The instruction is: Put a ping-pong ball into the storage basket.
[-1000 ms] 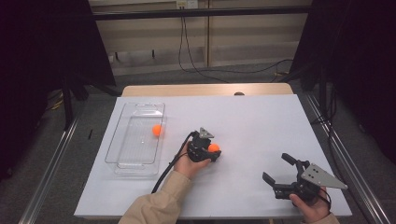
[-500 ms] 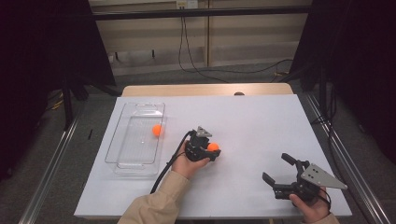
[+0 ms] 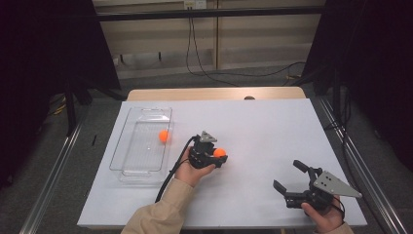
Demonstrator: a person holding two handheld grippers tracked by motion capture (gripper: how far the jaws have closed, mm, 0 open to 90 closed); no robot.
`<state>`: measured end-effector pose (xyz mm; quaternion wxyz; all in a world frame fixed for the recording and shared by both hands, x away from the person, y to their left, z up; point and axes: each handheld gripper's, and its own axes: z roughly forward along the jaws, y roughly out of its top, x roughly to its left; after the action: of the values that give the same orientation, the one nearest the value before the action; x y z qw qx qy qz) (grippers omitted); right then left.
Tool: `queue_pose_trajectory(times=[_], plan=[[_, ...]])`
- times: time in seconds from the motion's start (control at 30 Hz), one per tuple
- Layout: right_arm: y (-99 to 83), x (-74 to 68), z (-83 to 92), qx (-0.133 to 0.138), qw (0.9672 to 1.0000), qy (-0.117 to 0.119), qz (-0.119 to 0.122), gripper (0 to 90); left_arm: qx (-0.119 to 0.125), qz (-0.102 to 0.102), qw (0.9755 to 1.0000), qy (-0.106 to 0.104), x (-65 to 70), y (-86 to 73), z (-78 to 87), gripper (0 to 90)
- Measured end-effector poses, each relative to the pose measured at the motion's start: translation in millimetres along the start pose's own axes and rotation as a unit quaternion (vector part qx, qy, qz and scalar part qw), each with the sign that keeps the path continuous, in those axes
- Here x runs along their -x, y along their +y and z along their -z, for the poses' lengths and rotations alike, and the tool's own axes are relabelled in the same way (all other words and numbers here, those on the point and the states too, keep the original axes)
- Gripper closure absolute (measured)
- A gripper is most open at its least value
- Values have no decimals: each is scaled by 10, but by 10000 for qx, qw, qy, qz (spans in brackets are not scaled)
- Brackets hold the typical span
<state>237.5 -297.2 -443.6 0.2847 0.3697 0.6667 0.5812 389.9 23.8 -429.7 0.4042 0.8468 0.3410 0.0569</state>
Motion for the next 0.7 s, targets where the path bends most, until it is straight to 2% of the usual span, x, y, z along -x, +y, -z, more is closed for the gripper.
queue_pose_trajectory(times=[0.27, 0.3, 0.7], plan=[[1, -4, -2, -3, 10000, 1, 10, 23, 44, 82, 10000, -1, -16, -13, 54, 509], [2, -3, -2, -4, 10000, 1, 6, 23, 35, 29, 10000, 7, -22, -9, 67, 508], [3, -4, -8, 1, 10000, 11, 5, 22, 126, 176, 9998, 0, -41, -12, 172, 508]])
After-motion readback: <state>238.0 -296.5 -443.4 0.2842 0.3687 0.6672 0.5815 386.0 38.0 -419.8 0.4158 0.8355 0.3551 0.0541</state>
